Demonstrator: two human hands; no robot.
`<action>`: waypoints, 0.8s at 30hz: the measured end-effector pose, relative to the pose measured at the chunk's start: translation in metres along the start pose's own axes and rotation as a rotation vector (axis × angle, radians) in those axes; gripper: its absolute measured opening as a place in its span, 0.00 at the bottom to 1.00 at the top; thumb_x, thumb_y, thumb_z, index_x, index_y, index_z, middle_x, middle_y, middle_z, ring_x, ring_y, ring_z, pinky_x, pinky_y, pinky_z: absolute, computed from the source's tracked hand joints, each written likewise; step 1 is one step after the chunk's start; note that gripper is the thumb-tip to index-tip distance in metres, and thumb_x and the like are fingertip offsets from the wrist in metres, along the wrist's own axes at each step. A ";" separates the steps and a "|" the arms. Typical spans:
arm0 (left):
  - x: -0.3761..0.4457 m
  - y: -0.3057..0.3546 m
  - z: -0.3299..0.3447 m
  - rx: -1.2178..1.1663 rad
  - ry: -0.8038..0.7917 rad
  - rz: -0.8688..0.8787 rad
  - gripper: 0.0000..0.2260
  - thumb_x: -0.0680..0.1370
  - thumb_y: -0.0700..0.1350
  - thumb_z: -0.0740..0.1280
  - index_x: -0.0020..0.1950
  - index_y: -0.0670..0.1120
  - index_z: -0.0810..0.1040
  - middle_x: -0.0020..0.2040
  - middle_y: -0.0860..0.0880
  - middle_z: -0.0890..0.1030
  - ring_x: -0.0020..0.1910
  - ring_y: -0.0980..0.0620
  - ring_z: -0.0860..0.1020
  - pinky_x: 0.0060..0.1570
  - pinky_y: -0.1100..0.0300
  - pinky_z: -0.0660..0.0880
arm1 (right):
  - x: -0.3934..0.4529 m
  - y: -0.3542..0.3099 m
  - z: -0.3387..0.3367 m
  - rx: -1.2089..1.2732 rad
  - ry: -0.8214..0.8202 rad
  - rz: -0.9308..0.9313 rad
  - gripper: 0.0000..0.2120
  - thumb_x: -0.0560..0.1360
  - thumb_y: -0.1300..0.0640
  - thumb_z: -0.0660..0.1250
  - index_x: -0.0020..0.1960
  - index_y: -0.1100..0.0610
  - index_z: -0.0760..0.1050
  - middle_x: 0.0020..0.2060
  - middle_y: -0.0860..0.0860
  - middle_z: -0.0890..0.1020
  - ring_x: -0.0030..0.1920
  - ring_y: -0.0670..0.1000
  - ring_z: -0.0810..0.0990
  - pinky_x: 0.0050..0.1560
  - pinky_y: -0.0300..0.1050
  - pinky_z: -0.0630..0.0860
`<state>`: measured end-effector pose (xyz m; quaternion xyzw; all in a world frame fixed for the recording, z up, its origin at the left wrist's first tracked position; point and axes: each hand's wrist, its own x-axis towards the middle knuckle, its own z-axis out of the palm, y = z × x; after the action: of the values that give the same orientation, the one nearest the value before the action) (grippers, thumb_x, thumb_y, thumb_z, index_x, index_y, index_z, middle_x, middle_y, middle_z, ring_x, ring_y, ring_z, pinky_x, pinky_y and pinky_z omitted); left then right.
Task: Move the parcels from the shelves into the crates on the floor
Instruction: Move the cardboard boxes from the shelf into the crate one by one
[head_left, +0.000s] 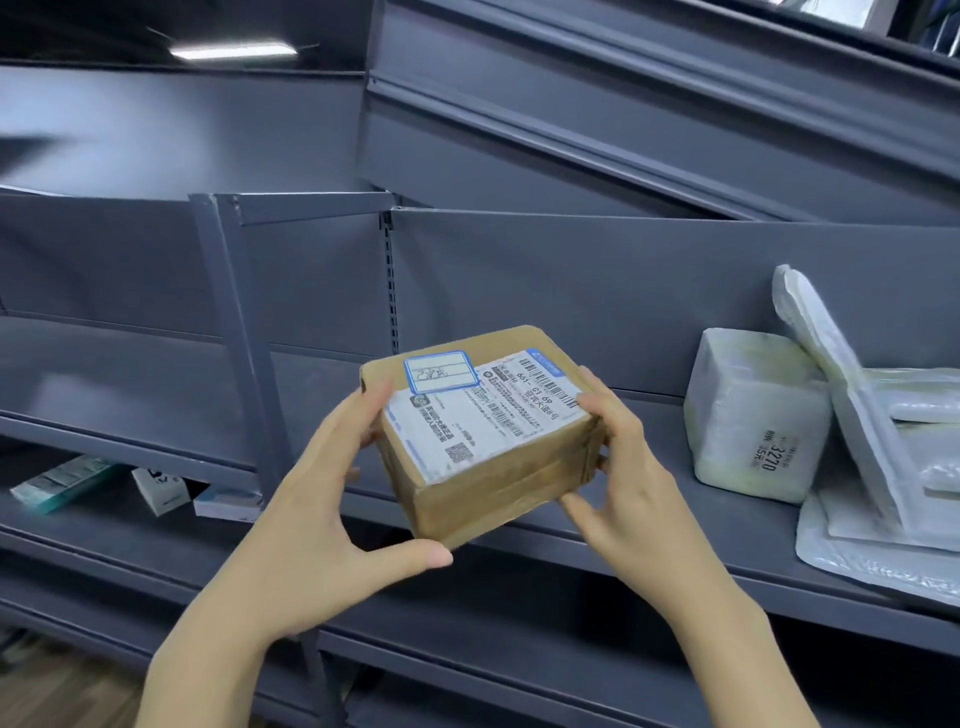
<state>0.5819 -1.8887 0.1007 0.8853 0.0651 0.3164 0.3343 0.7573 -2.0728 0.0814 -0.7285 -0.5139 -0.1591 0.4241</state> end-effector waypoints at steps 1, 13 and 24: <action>0.000 -0.001 -0.001 0.004 -0.009 0.000 0.50 0.56 0.62 0.76 0.71 0.72 0.52 0.70 0.67 0.64 0.66 0.67 0.66 0.63 0.59 0.67 | 0.000 0.002 -0.001 -0.007 -0.015 -0.005 0.43 0.71 0.68 0.69 0.70 0.37 0.50 0.75 0.35 0.52 0.66 0.43 0.69 0.60 0.44 0.74; 0.008 -0.014 0.015 -0.123 0.140 0.004 0.32 0.54 0.57 0.77 0.55 0.67 0.69 0.58 0.56 0.78 0.50 0.54 0.79 0.50 0.71 0.72 | 0.009 0.004 -0.001 -0.010 -0.119 0.064 0.49 0.74 0.62 0.68 0.74 0.35 0.36 0.73 0.37 0.56 0.72 0.37 0.57 0.71 0.44 0.64; 0.013 -0.001 0.034 0.183 0.389 0.225 0.25 0.69 0.39 0.75 0.60 0.56 0.69 0.58 0.55 0.71 0.54 0.62 0.72 0.46 0.59 0.76 | 0.009 -0.024 0.003 0.181 -0.280 0.128 0.47 0.69 0.48 0.74 0.76 0.38 0.46 0.71 0.30 0.59 0.71 0.34 0.58 0.68 0.37 0.61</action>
<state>0.6127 -1.9022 0.0869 0.8360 0.0578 0.5091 0.1965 0.7392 -2.0626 0.0968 -0.7336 -0.5328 0.0177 0.4215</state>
